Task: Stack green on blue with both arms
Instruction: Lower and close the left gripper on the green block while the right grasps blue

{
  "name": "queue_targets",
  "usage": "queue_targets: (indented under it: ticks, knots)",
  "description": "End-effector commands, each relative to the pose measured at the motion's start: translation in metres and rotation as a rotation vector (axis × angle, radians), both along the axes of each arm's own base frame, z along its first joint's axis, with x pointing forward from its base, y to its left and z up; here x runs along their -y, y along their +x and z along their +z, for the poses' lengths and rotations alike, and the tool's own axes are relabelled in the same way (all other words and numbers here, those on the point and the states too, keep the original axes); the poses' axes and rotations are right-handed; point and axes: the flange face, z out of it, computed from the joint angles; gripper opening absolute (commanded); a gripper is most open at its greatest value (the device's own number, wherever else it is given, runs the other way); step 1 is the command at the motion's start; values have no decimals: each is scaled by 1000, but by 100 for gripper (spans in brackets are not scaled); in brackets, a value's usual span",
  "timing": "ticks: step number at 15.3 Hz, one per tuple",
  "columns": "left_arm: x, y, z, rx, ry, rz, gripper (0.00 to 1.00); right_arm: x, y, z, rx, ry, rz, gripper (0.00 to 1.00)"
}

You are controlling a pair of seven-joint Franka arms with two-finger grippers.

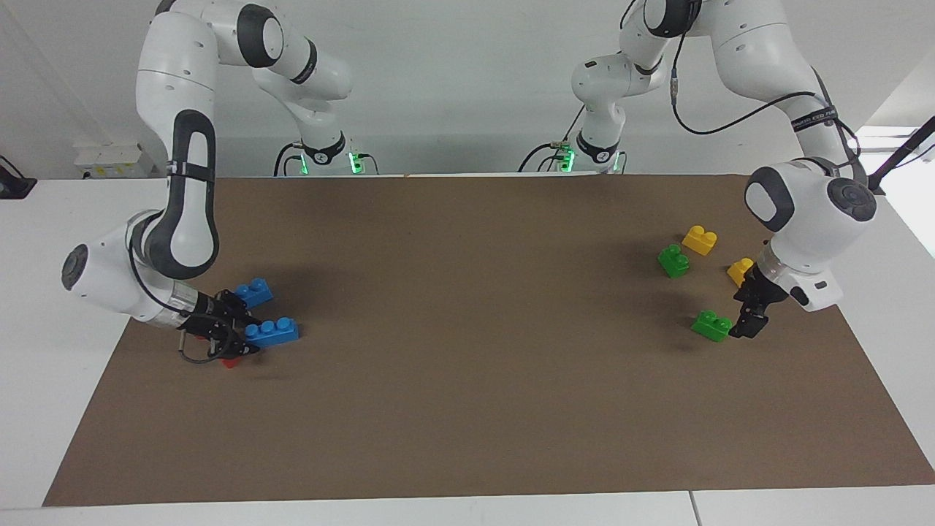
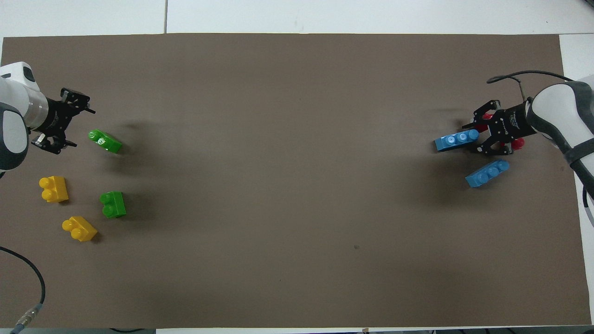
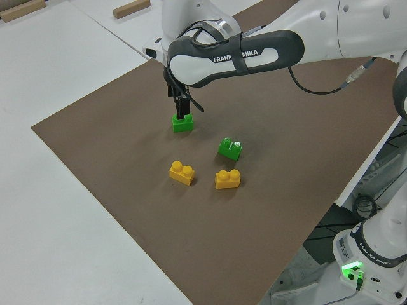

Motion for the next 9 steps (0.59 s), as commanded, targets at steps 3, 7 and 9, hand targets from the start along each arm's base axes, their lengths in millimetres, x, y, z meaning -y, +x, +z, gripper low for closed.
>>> queue_targets:
  ticks: [3, 7, 9]
  knots:
    - [-8, 10, -27, 31, 8, -6, 100, -1, -6, 3, 38, 18, -6, 43]
    - [-5, 2, -51, 31, 4, 1, 100, -6, -3, 4, 47, 13, -1, 19]
    - [-4, -4, -59, 24, 3, 2, 100, -7, -2, 4, 62, 10, 20, 0]
